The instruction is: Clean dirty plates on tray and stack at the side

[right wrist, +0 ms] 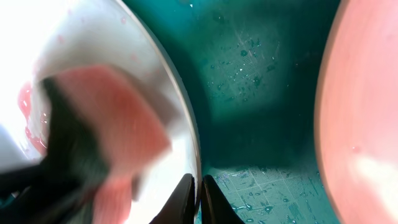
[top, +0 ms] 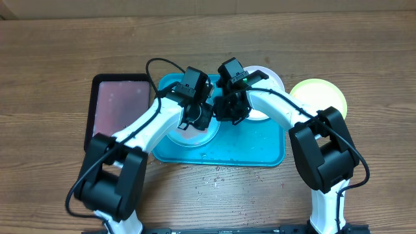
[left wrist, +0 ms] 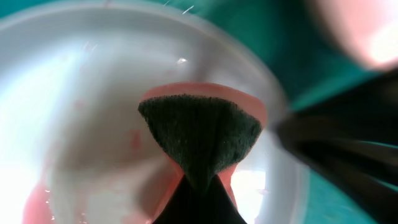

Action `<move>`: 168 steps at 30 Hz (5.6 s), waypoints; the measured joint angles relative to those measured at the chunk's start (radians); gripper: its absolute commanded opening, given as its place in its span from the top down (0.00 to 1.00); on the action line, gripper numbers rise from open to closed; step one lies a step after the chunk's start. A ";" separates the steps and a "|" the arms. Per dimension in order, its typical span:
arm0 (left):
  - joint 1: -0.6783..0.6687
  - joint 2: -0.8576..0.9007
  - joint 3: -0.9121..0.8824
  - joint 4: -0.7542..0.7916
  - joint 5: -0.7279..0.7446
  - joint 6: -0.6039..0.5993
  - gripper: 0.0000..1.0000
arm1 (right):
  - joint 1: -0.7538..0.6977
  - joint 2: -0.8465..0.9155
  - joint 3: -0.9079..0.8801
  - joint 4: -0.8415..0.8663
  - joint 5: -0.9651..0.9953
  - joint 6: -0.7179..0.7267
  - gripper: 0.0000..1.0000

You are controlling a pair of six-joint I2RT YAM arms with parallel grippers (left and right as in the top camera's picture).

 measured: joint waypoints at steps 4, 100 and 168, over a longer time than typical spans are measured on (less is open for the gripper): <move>0.017 0.014 0.000 -0.004 -0.055 -0.037 0.96 | 0.000 0.000 0.000 -0.001 0.000 0.000 0.93; 0.505 -0.034 0.011 -0.120 -0.145 0.113 0.96 | 0.029 -0.169 0.020 -0.035 0.253 -0.015 0.96; 0.504 -0.066 0.016 -0.186 -0.251 0.055 0.24 | 0.326 -0.240 0.035 0.006 1.052 -0.022 0.96</move>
